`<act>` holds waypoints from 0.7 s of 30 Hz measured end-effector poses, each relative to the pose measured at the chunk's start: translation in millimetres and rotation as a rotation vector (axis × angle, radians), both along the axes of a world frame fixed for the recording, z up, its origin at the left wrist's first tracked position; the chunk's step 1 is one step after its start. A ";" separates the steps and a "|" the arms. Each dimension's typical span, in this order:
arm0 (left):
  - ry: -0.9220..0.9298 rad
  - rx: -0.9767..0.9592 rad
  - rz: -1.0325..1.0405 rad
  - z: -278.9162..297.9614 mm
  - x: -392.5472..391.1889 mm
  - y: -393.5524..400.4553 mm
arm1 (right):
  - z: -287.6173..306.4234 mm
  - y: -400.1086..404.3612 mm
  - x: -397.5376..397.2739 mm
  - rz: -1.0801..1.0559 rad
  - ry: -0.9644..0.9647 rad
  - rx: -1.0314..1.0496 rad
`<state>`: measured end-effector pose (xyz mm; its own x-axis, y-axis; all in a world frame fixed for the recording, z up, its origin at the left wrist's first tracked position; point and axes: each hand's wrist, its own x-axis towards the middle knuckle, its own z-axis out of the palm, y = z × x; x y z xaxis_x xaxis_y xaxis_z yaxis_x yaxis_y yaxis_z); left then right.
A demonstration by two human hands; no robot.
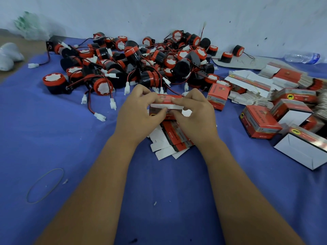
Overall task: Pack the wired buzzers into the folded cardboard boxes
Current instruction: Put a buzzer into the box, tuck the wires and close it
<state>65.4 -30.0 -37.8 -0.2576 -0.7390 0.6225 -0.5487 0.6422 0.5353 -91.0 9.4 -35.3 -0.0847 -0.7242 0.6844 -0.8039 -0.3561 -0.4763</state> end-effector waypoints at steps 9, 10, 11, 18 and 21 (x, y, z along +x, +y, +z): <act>0.227 0.239 -0.041 1.0 5.1 -4.8 | 2.8 -0.4 -9.1 -0.006 -0.476 0.247; 0.252 0.252 -0.050 2.0 5.2 -4.8 | 3.0 -0.5 -8.5 -0.005 -0.506 0.244; 0.273 0.259 -0.057 2.8 5.1 -4.6 | 3.1 -0.7 -7.6 0.001 -0.532 0.240; 0.294 0.258 -0.053 0.9 5.4 -5.7 | 1.9 -1.3 -1.5 0.032 -0.403 0.157; 0.262 0.237 -0.058 -1.1 5.9 -6.2 | 1.2 0.3 -4.6 0.050 -0.289 0.152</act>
<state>71.3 -36.1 -39.0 -0.1581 -0.8593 0.4864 -0.3393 0.5099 0.7905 -95.6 9.7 -34.0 -0.2211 -0.8246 0.5208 -0.6113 -0.2989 -0.7328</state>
